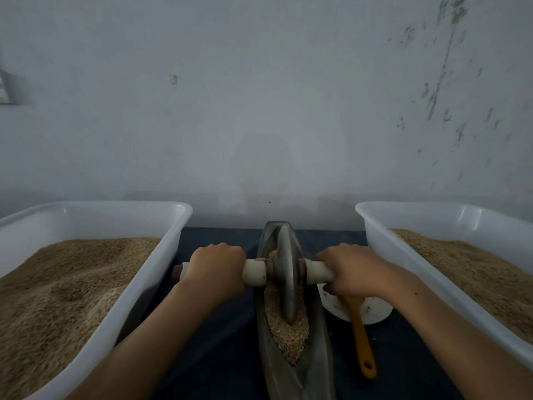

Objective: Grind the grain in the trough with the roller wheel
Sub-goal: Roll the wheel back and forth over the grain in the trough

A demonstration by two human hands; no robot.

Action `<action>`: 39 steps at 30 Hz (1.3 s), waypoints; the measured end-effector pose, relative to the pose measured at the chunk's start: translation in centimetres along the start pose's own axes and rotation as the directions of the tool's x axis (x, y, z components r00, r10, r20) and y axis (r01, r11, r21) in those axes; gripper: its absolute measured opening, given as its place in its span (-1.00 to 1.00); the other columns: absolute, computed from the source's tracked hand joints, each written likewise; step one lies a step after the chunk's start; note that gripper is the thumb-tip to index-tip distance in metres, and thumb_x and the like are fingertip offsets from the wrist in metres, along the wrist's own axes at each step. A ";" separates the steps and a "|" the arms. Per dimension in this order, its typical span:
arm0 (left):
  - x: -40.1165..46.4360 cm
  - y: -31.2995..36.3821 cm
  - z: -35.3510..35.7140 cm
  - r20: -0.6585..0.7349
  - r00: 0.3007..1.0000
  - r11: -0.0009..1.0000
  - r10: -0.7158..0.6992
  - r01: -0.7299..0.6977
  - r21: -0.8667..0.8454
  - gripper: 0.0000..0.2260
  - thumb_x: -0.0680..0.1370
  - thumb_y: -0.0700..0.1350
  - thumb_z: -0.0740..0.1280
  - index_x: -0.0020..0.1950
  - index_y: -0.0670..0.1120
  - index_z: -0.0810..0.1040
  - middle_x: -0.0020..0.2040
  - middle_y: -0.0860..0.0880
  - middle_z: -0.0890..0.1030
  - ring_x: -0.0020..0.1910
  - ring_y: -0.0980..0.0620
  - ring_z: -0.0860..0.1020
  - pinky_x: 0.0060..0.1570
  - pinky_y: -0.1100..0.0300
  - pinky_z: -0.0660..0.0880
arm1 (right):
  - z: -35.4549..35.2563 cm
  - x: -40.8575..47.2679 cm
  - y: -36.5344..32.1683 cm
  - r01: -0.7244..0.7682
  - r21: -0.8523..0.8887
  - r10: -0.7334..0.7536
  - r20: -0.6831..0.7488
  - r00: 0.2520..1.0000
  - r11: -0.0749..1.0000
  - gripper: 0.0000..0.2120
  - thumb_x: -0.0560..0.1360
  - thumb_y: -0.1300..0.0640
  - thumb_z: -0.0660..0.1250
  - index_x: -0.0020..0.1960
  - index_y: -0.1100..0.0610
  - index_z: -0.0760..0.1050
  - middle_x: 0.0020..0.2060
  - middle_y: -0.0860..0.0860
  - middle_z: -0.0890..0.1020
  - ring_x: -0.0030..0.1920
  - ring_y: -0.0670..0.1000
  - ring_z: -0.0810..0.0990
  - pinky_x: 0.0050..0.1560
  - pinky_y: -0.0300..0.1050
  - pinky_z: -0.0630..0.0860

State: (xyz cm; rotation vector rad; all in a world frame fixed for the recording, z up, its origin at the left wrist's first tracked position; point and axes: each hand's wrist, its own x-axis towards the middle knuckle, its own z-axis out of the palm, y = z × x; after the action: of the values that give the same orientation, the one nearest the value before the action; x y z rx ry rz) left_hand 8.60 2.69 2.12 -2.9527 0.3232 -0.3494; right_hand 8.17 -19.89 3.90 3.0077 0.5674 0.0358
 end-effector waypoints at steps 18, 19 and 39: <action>0.0 0.0 0.4 -0.111 0.993 1.000 -0.024 0.023 -0.017 -0.77 0.53 0.02 0.29 0.16 0.02 0.45 0.04 0.02 0.57 0.01 0.04 0.54 -0.04 0.17 0.41 | 1.4 0.5 0.1 -0.021 -0.029 0.014 -0.234 0.972 0.999 -0.87 0.50 0.14 0.26 -0.06 -0.02 0.31 -0.07 -0.01 0.57 -0.05 0.04 0.56 -0.19 -0.11 0.34; 0.0 -0.1 0.3 -0.080 0.997 1.000 -0.018 0.017 -0.005 -0.76 0.53 0.01 0.30 0.18 0.01 0.46 0.05 0.02 0.57 0.01 0.04 0.54 -0.03 0.17 0.41 | 1.0 0.4 0.1 -0.014 -0.029 0.009 -0.179 0.984 0.999 -0.87 0.49 0.14 0.27 -0.05 -0.03 0.34 -0.06 -0.01 0.57 -0.04 0.03 0.55 -0.19 -0.13 0.33; -0.1 0.0 0.3 -0.128 0.992 0.999 -0.023 0.019 -0.028 -0.78 0.54 0.01 0.29 0.15 0.02 0.44 0.04 0.02 0.57 0.00 0.03 0.55 -0.09 0.19 0.37 | 1.3 0.3 -0.1 -0.036 -0.039 0.026 -0.222 0.975 0.999 -0.87 0.50 0.16 0.25 -0.07 -0.01 0.31 -0.07 0.01 0.57 -0.08 0.05 0.54 -0.21 -0.11 0.30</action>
State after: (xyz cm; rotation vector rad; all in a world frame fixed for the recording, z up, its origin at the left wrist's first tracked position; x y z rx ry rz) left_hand 8.62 2.74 1.82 -2.9679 0.3148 -0.5433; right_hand 8.49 -19.78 2.61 2.9907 0.5300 0.3845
